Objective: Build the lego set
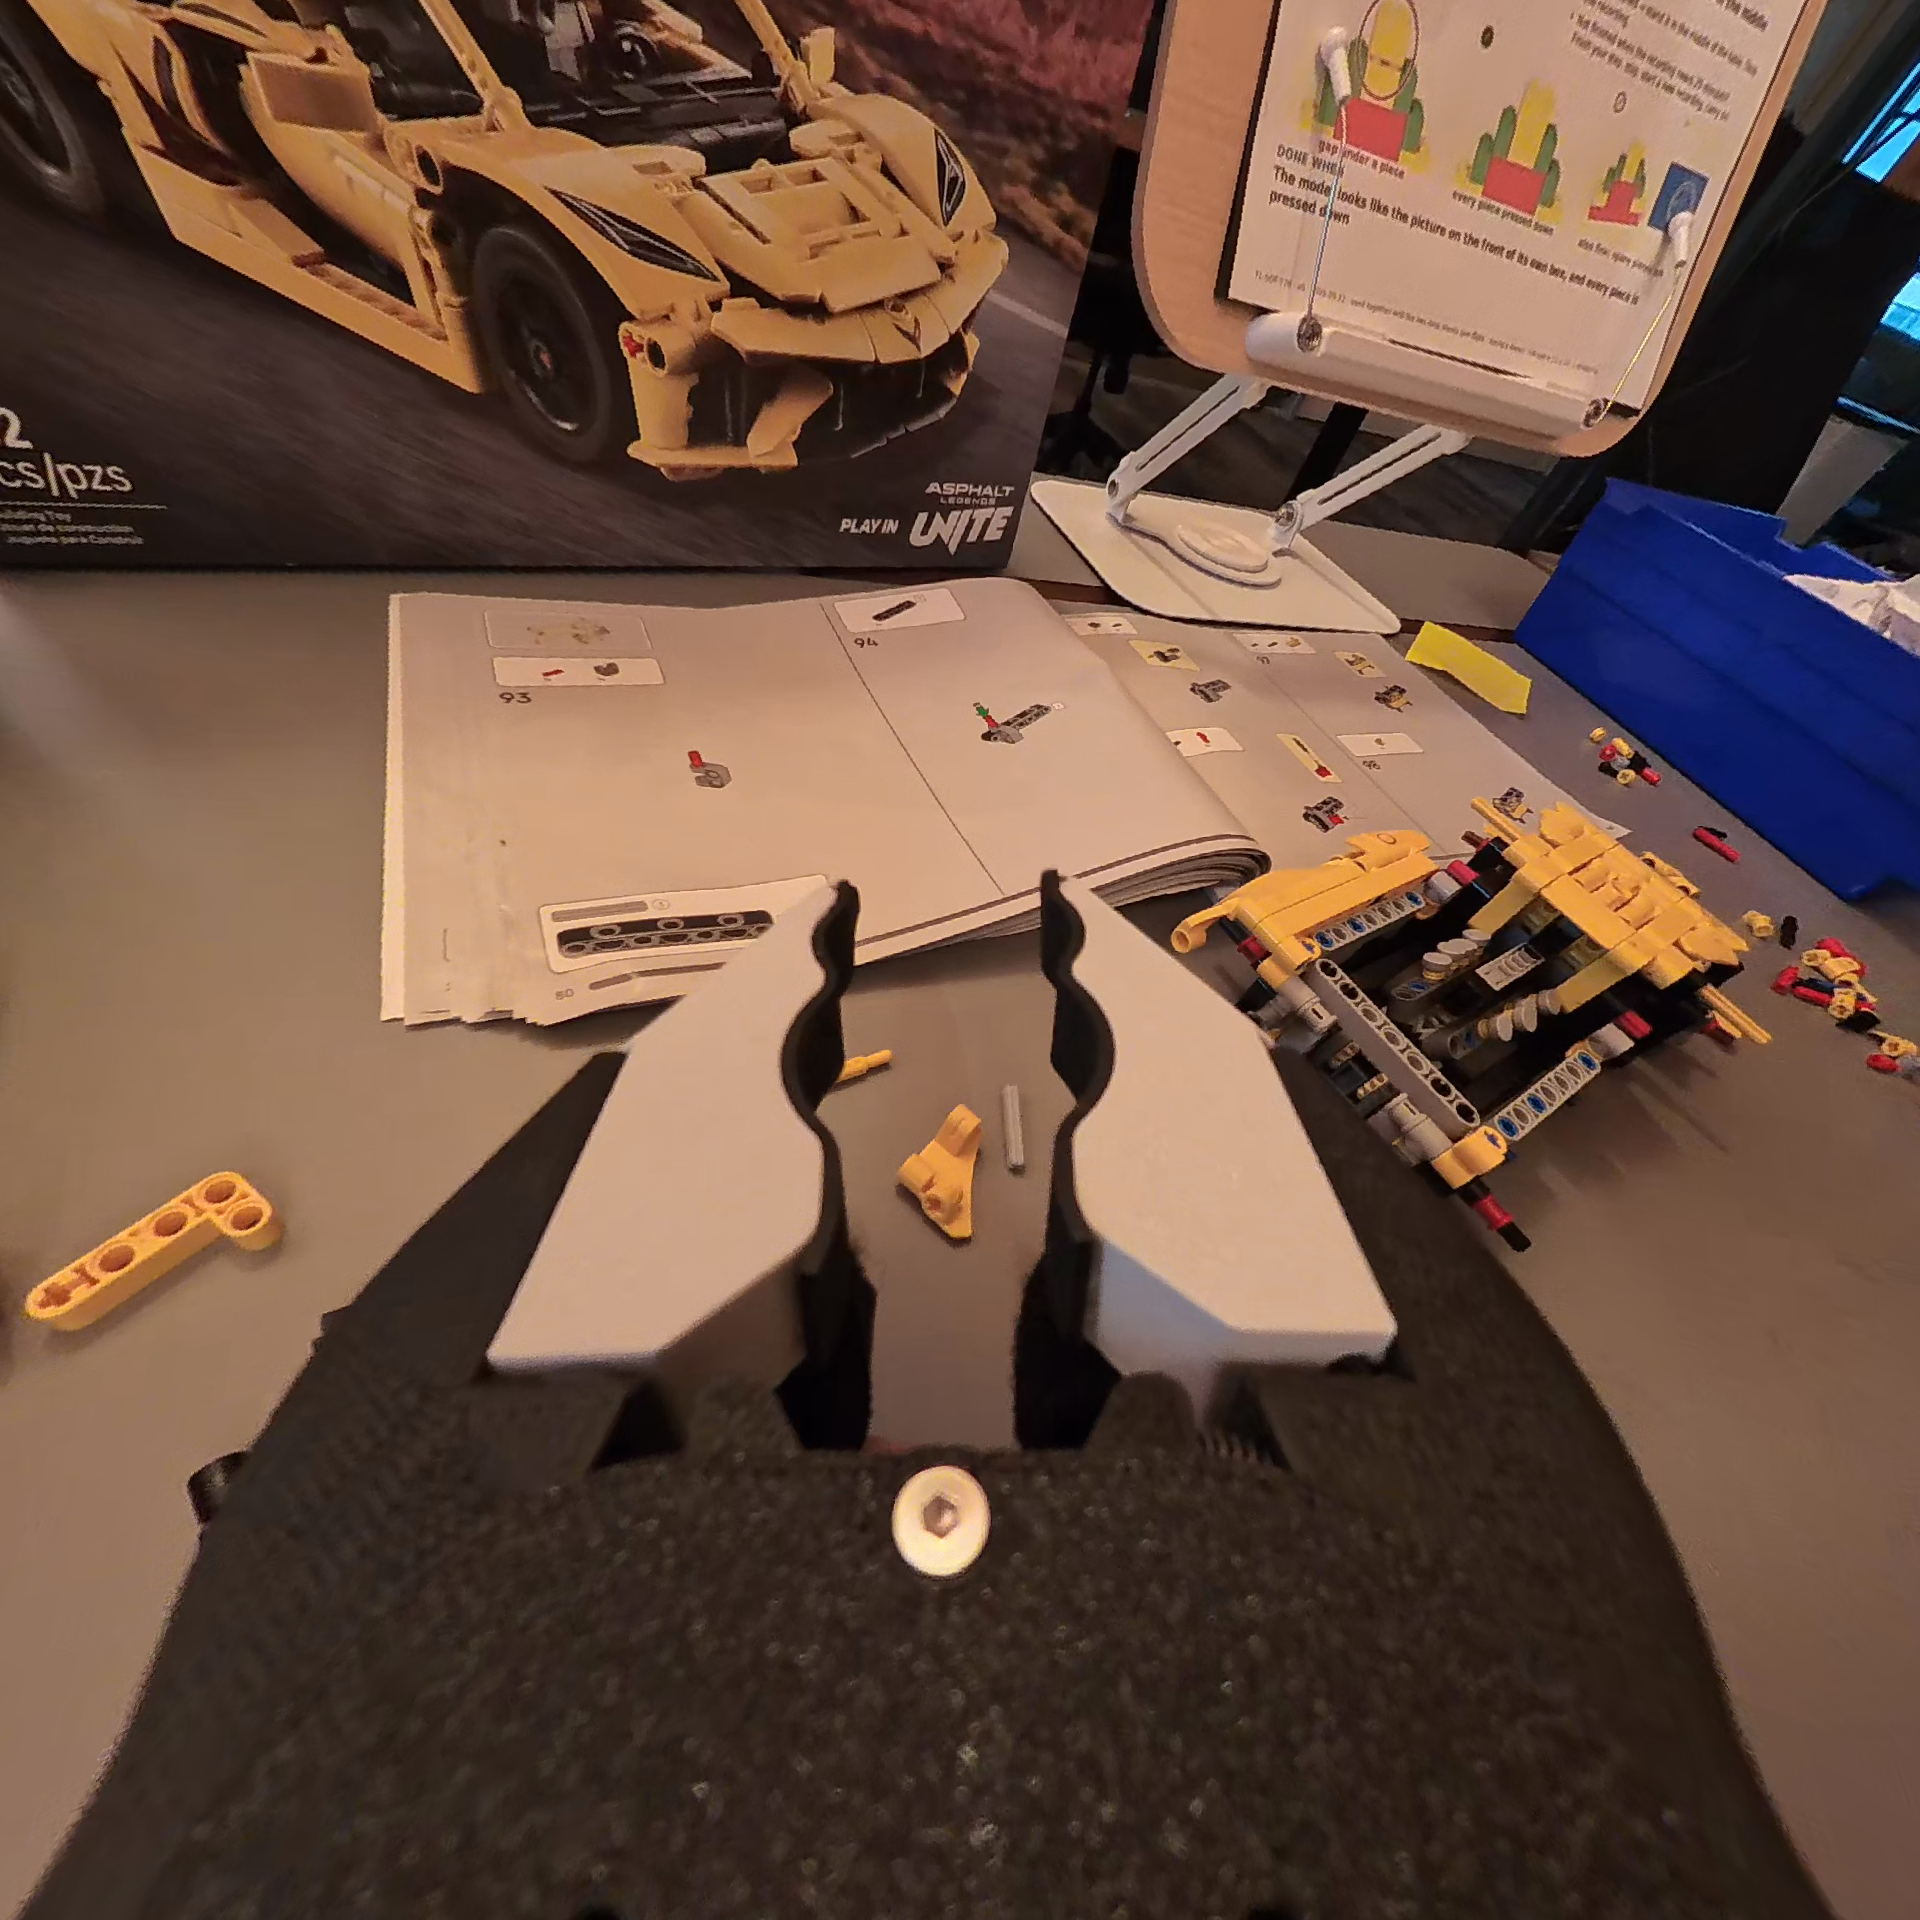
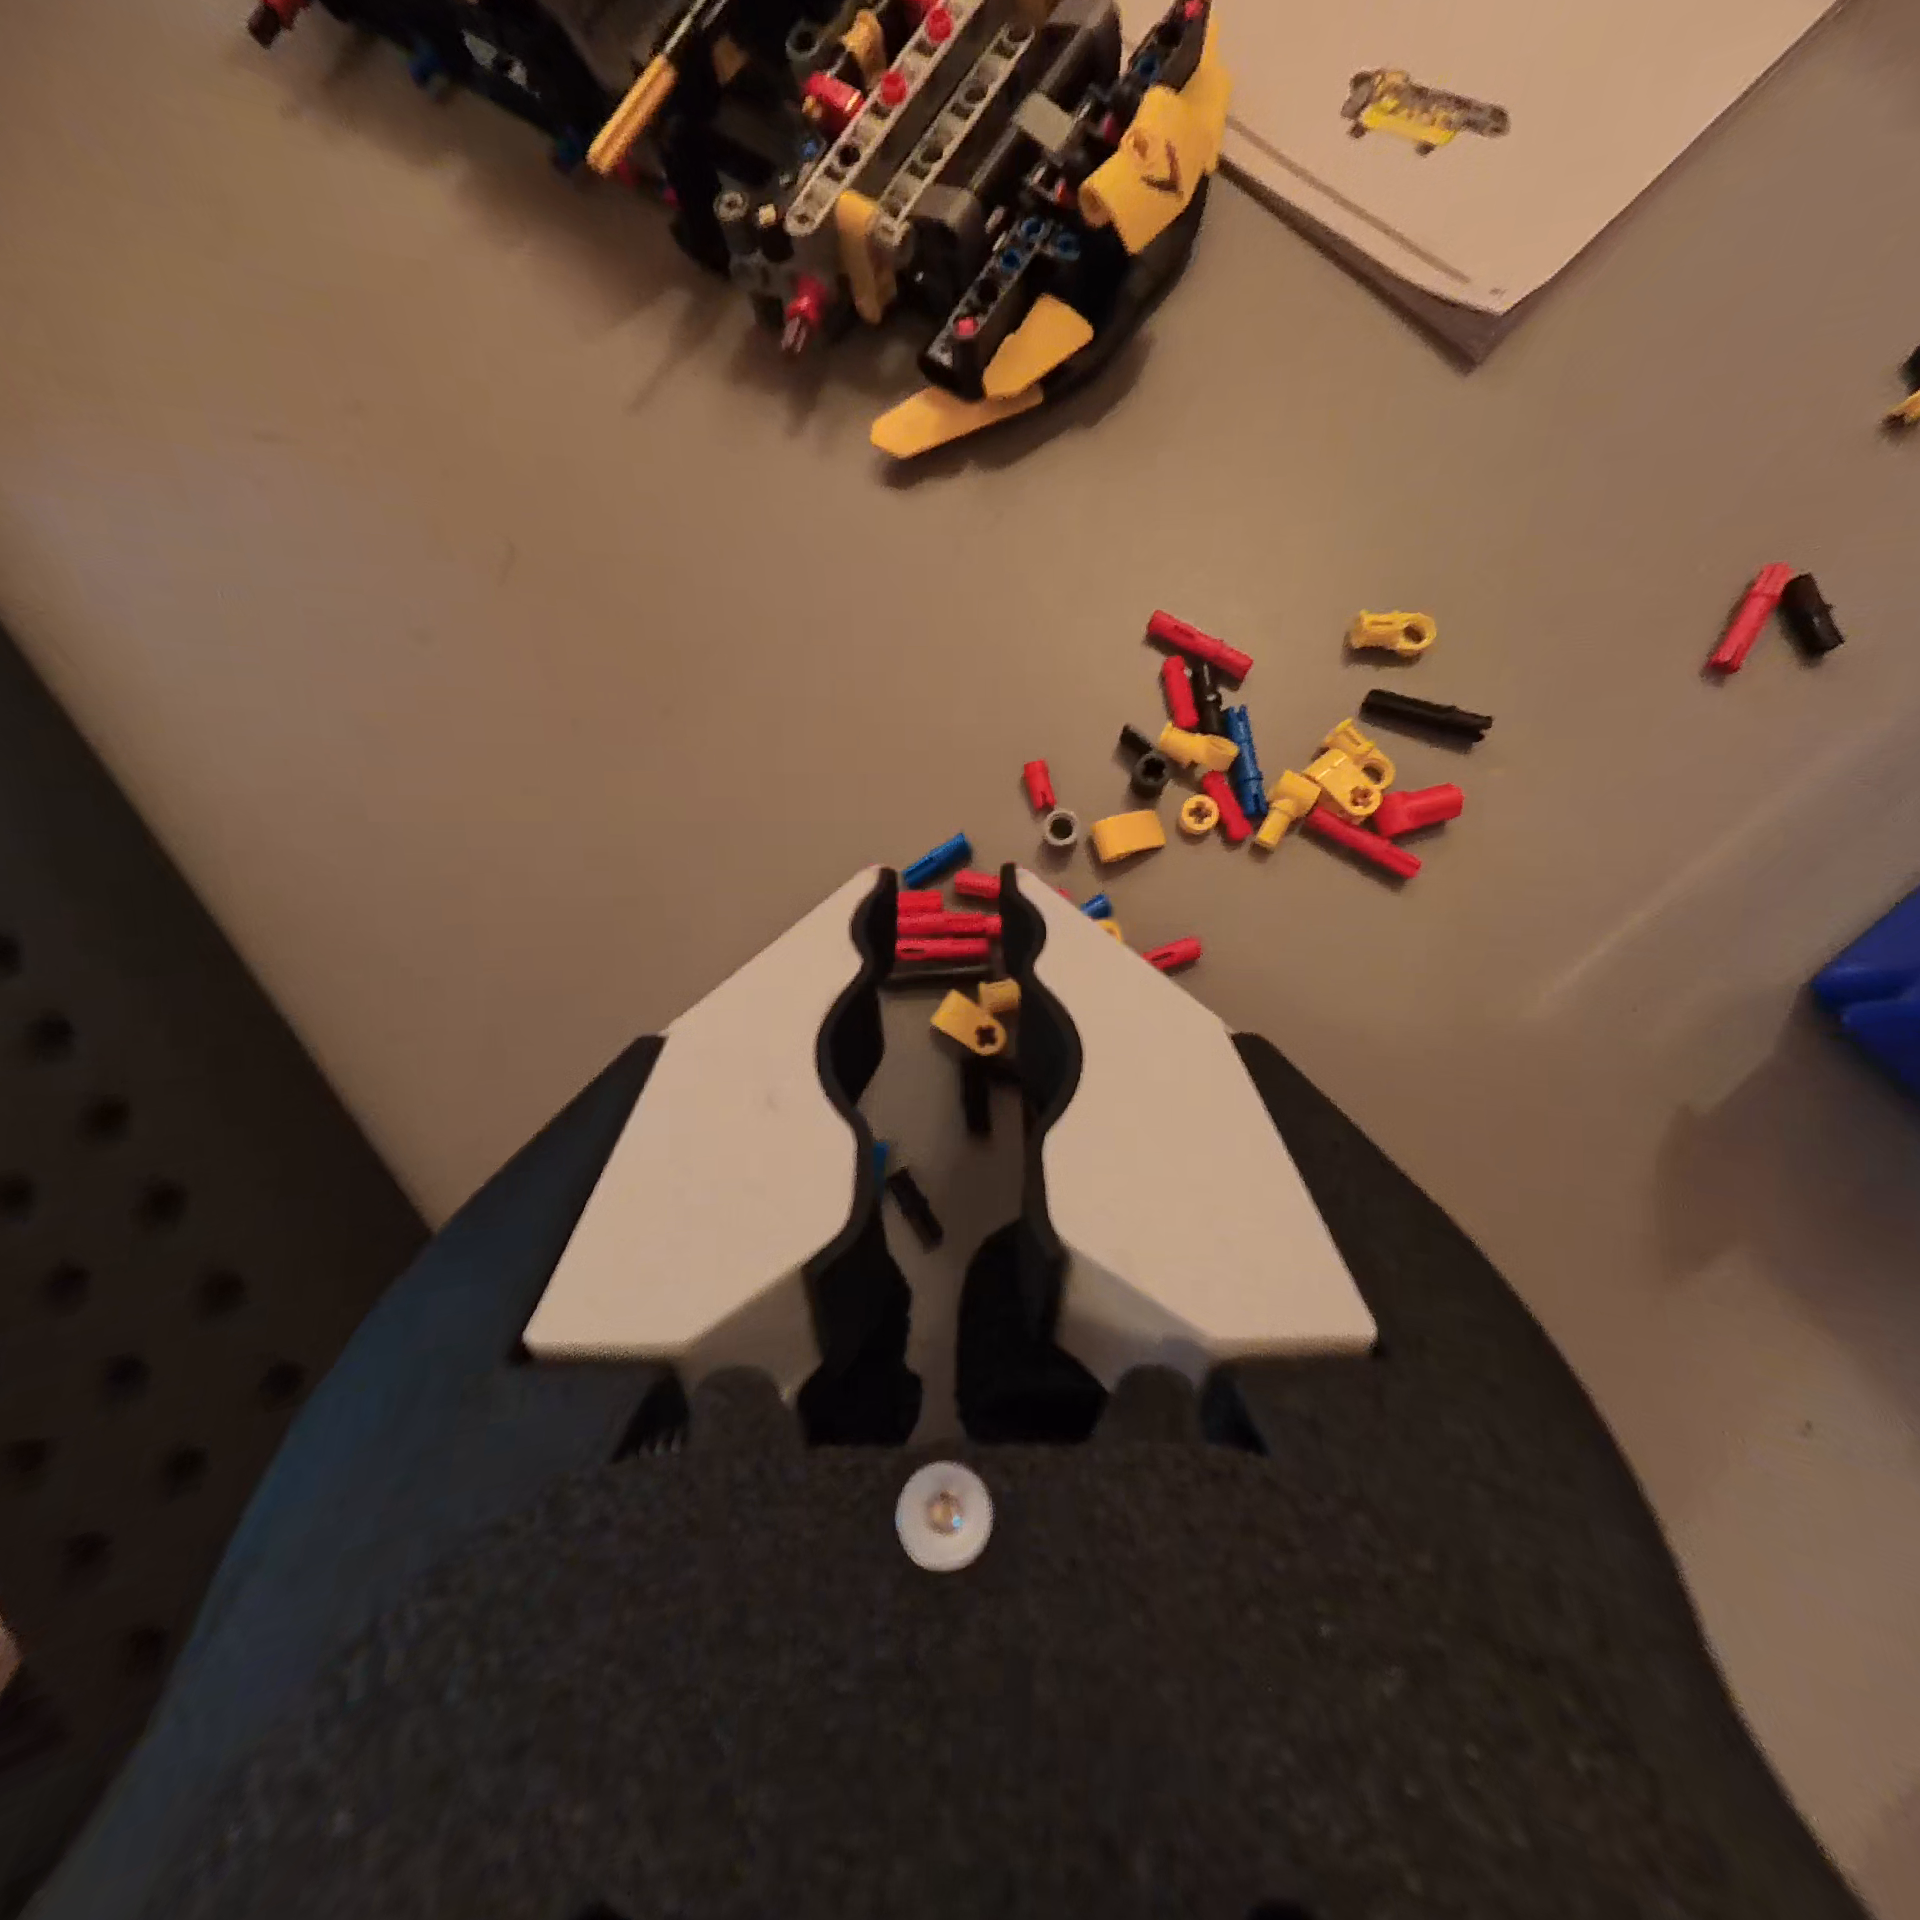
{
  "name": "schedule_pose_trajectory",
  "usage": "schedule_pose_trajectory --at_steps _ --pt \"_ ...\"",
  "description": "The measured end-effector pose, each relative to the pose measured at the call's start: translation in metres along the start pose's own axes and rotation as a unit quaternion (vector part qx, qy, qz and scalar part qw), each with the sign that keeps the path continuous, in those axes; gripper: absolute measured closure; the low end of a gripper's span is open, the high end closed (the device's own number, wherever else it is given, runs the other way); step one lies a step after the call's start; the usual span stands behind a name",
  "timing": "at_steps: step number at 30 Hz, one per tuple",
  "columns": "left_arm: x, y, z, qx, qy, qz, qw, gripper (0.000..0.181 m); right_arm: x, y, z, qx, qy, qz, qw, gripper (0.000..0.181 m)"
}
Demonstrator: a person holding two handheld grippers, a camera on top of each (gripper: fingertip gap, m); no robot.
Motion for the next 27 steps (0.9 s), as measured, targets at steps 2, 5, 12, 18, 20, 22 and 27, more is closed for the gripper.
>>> schedule_pose_trajectory --at_steps 2,5,12,18,20,22,27 --pt "0.000 0.000 0.000 0.001 0.000 -0.001 1.000 0.146 0.001 0.000 -0.009 0.006 0.014 0.000 1.000 0.164" --pt "-0.001 -0.001 0.000 0.001 -0.001 -0.003 1.000 0.146 0.003 0.001 -0.032 0.015 0.058 -0.001 0.998 0.164" --pt "-0.003 -0.002 0.003 0.000 -0.007 -0.005 1.000 0.146 0.016 0.003 -0.051 0.027 0.045 0.002 0.999 0.166" --pt "-0.002 -0.001 0.004 -0.001 -0.007 -0.002 1.000 0.146 0.021 -0.002 -0.054 0.007 0.042 -0.002 0.999 0.166" --pt "-0.002 -0.001 0.004 0.000 -0.007 -0.001 1.000 0.146 0.023 -0.004 -0.050 0.007 0.023 -0.005 1.000 0.169" --pt "-0.002 0.000 0.004 0.000 -0.008 0.000 1.000 0.146 0.024 -0.005 -0.047 0.008 0.012 -0.002 1.000 0.167" --pt "-0.003 -0.001 0.005 -0.003 -0.008 -0.003 1.000 0.146 0.022 -0.004 -0.044 0.015 -0.002 -0.006 1.000 0.164"
Point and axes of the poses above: each gripper's, where its closed fingertips meet, x out along the fingers, y out of its underside, z = x × y across the jaws, the point moved 3 cm from there along -x, back along the fingers, and after that the axes turned 3 degrees about -x, right-handed, at the moved point
